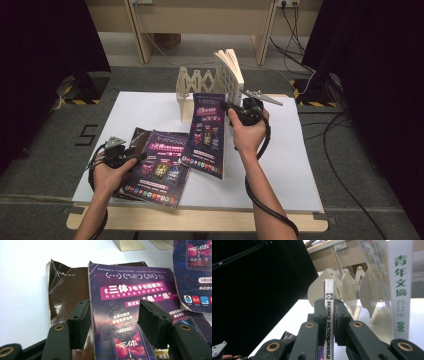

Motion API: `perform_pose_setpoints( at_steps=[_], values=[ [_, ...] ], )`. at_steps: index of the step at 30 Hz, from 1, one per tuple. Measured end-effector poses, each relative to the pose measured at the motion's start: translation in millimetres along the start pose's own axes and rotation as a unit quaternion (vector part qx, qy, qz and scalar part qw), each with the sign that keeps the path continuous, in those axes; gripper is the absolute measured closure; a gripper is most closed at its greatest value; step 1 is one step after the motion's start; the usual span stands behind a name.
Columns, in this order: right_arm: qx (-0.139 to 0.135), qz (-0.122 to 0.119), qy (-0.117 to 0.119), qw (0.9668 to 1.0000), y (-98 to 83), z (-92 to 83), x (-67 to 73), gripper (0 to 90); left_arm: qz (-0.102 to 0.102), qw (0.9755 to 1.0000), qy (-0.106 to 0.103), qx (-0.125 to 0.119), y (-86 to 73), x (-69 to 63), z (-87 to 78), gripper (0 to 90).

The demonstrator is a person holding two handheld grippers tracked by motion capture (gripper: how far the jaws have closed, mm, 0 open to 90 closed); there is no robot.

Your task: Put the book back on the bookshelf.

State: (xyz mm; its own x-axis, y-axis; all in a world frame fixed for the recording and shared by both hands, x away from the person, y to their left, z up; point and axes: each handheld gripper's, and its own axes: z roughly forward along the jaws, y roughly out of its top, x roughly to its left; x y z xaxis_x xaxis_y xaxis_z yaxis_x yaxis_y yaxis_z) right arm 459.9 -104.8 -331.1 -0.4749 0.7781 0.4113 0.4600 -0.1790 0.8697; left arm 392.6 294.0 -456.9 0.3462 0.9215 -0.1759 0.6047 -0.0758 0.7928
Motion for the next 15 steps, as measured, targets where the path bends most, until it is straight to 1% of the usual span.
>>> perform_pose_setpoints(
  at_steps=[6,8,10,15],
  values=[
    [-0.013,-0.004,-0.005,0.9999,3.0,-0.6,0.3,83.8,-0.002,1.0,-0.001,0.002,-1.1,0.1,0.6,41.9],
    [-0.013,-0.001,-0.005,0.9999,3.6,-0.7,0.8,83.8,-0.002,1.0,-0.001,0.001,-1.2,0.2,1.1,41.9],
    [-0.018,-0.009,-0.008,0.9998,7.8,-1.0,0.8,83.8,-0.001,1.0,-0.002,0.001,-1.2,0.1,1.7,41.9],
    [-0.025,-0.011,-0.008,0.9996,14.4,-2.6,0.3,83.8,-0.003,1.0,-0.001,0.001,-1.4,0.9,1.5,41.9]
  ],
)
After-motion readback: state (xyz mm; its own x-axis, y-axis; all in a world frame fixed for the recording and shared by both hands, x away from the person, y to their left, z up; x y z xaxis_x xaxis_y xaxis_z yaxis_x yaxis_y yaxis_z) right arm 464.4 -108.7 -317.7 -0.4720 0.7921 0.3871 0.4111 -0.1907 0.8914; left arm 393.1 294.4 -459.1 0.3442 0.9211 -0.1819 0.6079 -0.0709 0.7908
